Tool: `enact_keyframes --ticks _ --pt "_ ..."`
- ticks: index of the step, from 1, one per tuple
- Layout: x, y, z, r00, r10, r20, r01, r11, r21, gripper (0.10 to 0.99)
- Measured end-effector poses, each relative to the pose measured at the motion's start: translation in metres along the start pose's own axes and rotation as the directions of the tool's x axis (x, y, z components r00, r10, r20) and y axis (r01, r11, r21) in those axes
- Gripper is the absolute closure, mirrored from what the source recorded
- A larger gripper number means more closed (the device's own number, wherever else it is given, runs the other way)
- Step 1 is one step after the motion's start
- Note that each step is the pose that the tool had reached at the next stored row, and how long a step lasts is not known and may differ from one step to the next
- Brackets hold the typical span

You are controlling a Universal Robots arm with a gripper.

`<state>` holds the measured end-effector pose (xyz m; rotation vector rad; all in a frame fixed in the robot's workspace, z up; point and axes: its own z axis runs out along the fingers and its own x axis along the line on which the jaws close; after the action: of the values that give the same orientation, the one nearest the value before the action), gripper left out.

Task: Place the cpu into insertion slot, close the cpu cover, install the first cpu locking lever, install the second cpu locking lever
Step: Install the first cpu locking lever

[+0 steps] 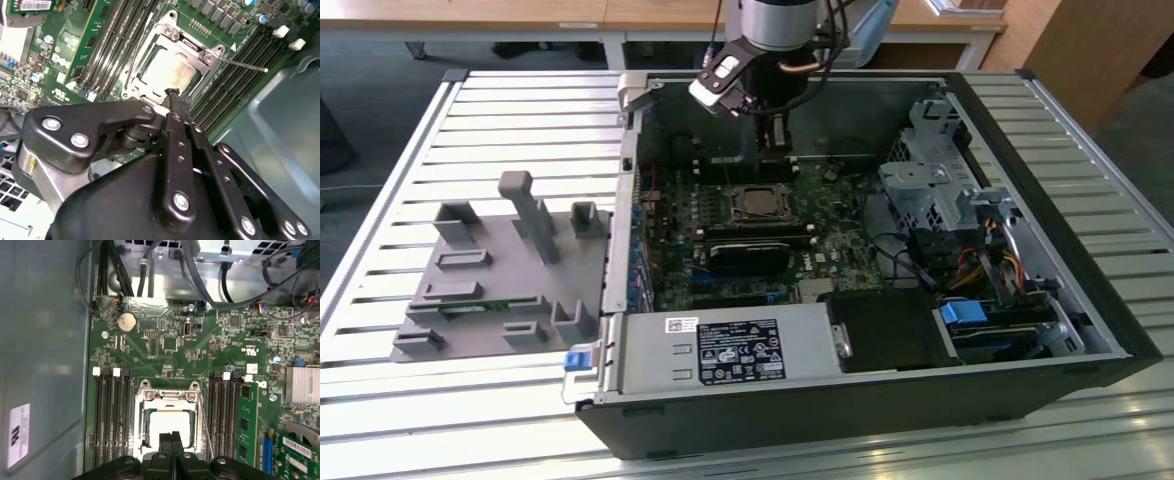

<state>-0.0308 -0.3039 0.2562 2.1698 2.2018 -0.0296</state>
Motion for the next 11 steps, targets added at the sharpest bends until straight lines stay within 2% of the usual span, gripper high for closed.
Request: enact_keyframes --ticks 7,9,11 --pt "-0.0010 0.0005 -0.0205 1.0000 0.000 -0.0001 0.000 1.0000 0.000 0.965" --pt "-0.0011 0.0005 -0.0226 1.0000 -0.003 -0.0003 0.003 1.0000 0.000 0.965" --pt "-0.0011 0.0006 -0.0225 0.9995 -0.033 -0.0010 0.033 0.9995 -0.002 0.965"
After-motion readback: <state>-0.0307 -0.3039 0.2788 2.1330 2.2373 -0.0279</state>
